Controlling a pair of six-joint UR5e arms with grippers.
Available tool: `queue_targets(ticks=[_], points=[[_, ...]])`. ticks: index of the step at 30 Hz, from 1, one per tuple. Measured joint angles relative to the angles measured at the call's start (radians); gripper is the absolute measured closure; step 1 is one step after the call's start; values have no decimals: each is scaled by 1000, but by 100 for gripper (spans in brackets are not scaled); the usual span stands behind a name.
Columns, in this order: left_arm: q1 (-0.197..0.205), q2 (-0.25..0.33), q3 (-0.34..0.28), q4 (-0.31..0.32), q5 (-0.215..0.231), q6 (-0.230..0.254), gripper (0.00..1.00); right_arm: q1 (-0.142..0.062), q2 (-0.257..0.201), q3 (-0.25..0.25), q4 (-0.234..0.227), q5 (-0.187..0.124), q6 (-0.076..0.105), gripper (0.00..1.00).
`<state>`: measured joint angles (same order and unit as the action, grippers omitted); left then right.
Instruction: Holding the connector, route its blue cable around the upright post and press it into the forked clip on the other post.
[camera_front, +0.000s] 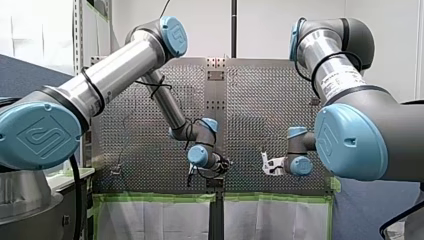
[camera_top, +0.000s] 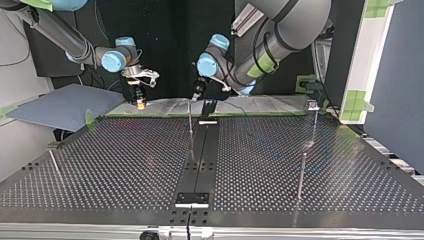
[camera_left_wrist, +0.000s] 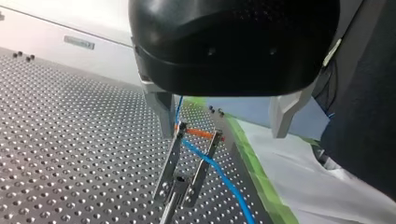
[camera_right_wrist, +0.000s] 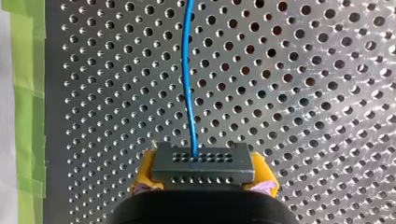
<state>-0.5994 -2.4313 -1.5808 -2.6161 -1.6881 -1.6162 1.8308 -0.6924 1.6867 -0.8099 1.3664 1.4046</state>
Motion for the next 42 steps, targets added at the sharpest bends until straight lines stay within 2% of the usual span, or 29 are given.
queue_targets(ticks=[9, 15, 20, 28, 33, 42], points=[[-2, 63, -64, 54, -21, 8, 0, 0, 0, 0, 5, 0, -1, 100], [-3, 111, -112, 89, -36, -22, 0, 0, 0, 0, 6, 0, -1, 100], [-14, 159, -160, 70, -78, -43, 0, 0, 0, 0, 11, 1, -2, 100], [-34, 239, -240, 9, -158, -11, 0, -7, 0, 0, 18, 0, 7, 100], [-41, 284, -285, 5, -199, -26, 0, -9, 0, 0, 21, -4, 13, 100], [-43, 362, -363, 5, -211, -38, 0, -9, 0, -1, 21, -19, 19, 100]])
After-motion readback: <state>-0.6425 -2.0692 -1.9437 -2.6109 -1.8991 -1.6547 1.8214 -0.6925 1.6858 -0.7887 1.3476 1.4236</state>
